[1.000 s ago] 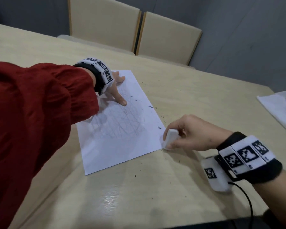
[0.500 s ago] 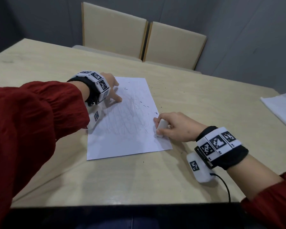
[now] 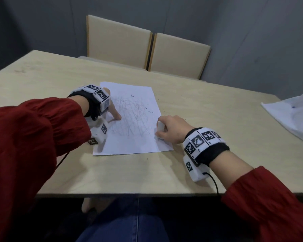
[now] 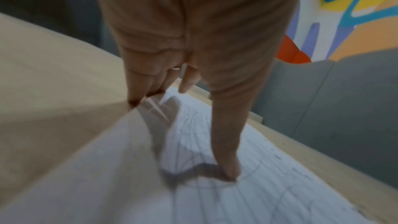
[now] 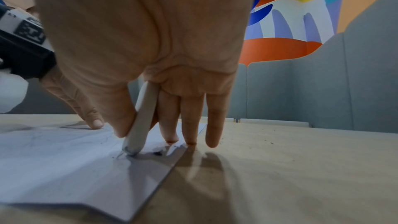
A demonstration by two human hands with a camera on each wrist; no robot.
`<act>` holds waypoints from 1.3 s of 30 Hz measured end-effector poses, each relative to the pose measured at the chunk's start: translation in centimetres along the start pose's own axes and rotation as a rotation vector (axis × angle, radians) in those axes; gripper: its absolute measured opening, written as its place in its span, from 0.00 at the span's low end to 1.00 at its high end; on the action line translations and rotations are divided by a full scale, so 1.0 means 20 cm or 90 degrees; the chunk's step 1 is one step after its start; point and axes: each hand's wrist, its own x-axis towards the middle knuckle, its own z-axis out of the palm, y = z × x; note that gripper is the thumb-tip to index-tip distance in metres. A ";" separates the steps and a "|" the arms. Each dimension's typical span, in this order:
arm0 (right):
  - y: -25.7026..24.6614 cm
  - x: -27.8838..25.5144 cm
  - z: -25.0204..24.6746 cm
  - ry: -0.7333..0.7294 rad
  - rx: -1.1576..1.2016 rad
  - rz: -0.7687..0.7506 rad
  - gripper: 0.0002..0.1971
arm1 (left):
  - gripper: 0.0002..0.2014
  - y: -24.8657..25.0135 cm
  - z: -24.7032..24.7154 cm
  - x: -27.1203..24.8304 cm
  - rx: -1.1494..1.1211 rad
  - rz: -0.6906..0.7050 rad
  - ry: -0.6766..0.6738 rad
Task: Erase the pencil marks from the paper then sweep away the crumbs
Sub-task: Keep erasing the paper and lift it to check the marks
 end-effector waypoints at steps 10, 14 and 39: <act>0.10 0.01 0.00 0.089 0.197 -0.003 0.04 | 0.37 -0.05 -0.07 -0.04 -0.268 -0.007 0.186; 0.16 0.00 -0.03 0.244 0.286 0.032 0.05 | 0.31 0.00 -0.16 -0.07 -0.382 0.097 0.314; 0.16 -0.09 -0.90 0.633 0.230 -0.100 0.11 | 0.14 0.24 -0.55 -0.37 -0.515 0.460 0.436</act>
